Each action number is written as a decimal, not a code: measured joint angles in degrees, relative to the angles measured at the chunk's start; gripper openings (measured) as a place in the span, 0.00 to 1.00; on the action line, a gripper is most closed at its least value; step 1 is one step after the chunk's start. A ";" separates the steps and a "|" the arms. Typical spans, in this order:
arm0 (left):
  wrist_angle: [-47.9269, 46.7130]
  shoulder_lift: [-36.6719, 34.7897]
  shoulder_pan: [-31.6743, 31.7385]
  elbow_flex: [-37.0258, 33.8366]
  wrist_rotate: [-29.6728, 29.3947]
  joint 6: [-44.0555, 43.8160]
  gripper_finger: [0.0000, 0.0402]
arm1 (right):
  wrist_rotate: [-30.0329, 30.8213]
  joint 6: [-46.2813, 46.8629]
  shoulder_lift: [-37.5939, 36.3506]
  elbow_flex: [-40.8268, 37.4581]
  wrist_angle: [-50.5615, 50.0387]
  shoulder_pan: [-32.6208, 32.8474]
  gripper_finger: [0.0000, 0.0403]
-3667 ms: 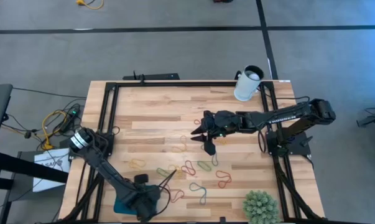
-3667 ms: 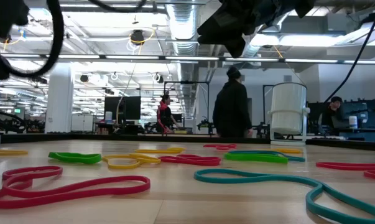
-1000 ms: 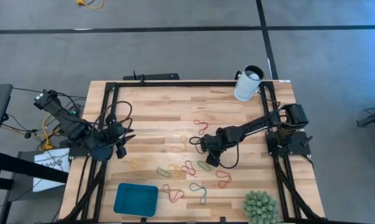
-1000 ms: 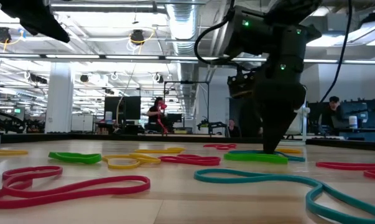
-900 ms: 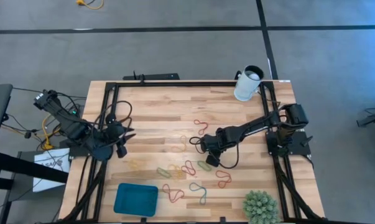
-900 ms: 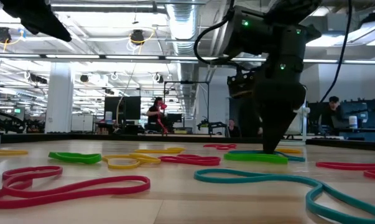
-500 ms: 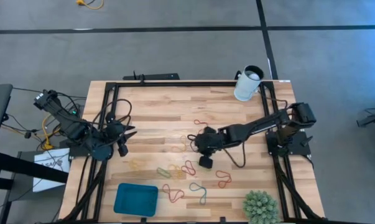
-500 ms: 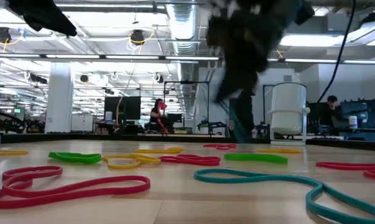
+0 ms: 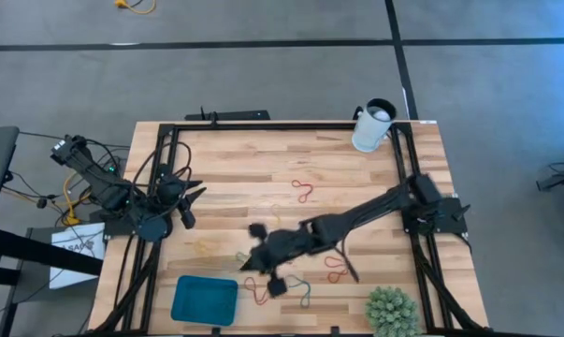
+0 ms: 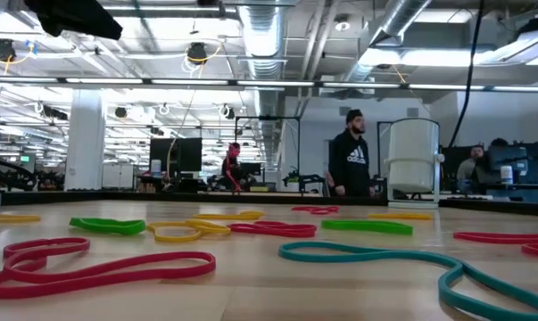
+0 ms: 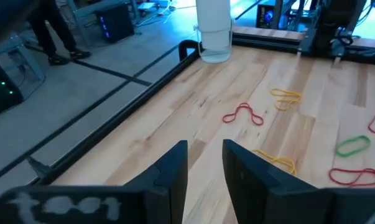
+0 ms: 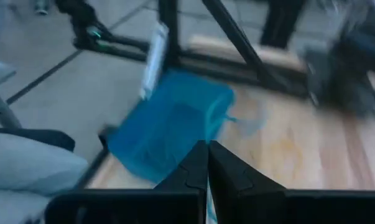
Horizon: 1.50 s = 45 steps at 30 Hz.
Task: Pick and place items into bin
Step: Put the blue rubber band into the blue bin
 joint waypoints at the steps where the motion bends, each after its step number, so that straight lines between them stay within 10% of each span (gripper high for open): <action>1: -0.06 0.04 0.00 0.00 0.04 -0.02 0.23 | 0.04 -1.67 1.99 3.01 -0.32 0.40 0.00; 15: -0.15 4.09 0.00 0.00 1.99 -3.98 0.23 | -1.36 -8.68 27.77 36.14 -10.92 1.92 0.00; 31: -0.04 9.33 0.00 0.00 3.47 -6.76 0.23 | -6.17 -12.09 30.75 37.41 -26.49 1.06 0.01; 45: -0.04 9.31 0.00 0.00 3.78 -7.23 0.23 | -8.59 -16.11 30.53 37.41 -26.47 0.64 0.29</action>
